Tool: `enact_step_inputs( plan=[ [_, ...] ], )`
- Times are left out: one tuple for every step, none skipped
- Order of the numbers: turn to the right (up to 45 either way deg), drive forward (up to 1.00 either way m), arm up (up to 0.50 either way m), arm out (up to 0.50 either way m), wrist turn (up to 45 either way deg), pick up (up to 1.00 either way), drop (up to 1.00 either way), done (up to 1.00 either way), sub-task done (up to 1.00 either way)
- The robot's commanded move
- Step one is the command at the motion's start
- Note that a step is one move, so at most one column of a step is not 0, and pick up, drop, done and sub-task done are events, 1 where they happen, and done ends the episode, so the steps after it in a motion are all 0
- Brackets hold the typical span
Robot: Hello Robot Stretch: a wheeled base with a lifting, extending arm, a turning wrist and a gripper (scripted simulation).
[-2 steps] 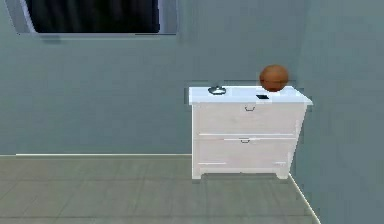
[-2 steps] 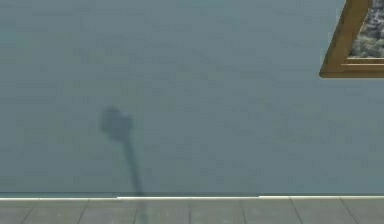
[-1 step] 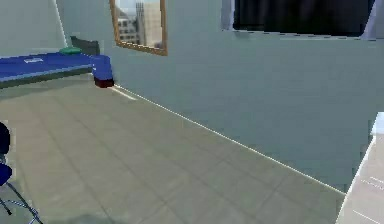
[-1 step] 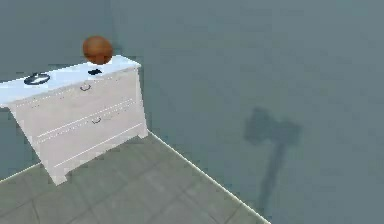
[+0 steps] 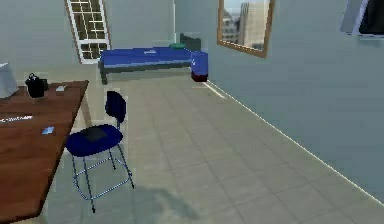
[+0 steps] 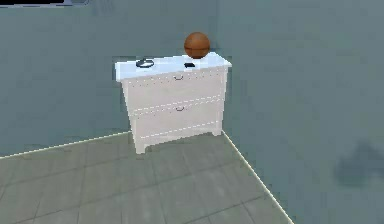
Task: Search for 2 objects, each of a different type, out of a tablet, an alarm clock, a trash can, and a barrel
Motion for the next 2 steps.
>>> enact_step_inputs(
  plan=[
    [0.0, 0.60, 0.00, 0.00, 0.0, 0.00, 0.00, 0.00, 0.00],
    [-45.0, 0.00, 0.00, 0.00, 0.0, 0.00, 0.00, 0.00, 0.00]
  ],
)
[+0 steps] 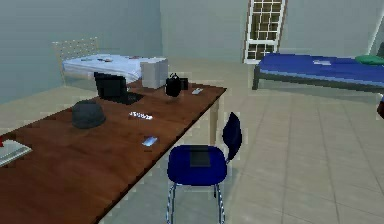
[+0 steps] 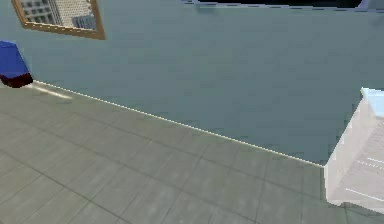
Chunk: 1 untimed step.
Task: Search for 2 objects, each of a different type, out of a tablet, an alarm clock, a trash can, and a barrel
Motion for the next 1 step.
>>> enact_step_inputs(
  plan=[
    [0.0, 0.00, 0.00, 0.00, 0.0, 0.00, 0.00, 0.00, 1.00]
  ],
)
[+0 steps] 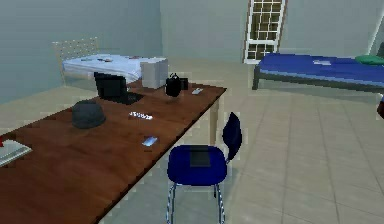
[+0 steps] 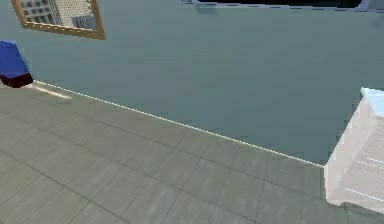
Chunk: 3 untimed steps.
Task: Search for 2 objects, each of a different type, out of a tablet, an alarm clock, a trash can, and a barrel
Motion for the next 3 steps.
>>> enact_step_inputs(
  plan=[
    [45.0, 0.00, 0.00, 0.00, 0.0, 0.00, 0.00, 0.00, 0.00],
    [6.0, 0.00, 0.00, 0.00, 0.0, 0.00, 0.00, 0.00, 0.00],
    [3.0, 0.00, 0.00, 0.00, 0.0, 0.00, 0.00, 0.00, 0.00]
  ],
)
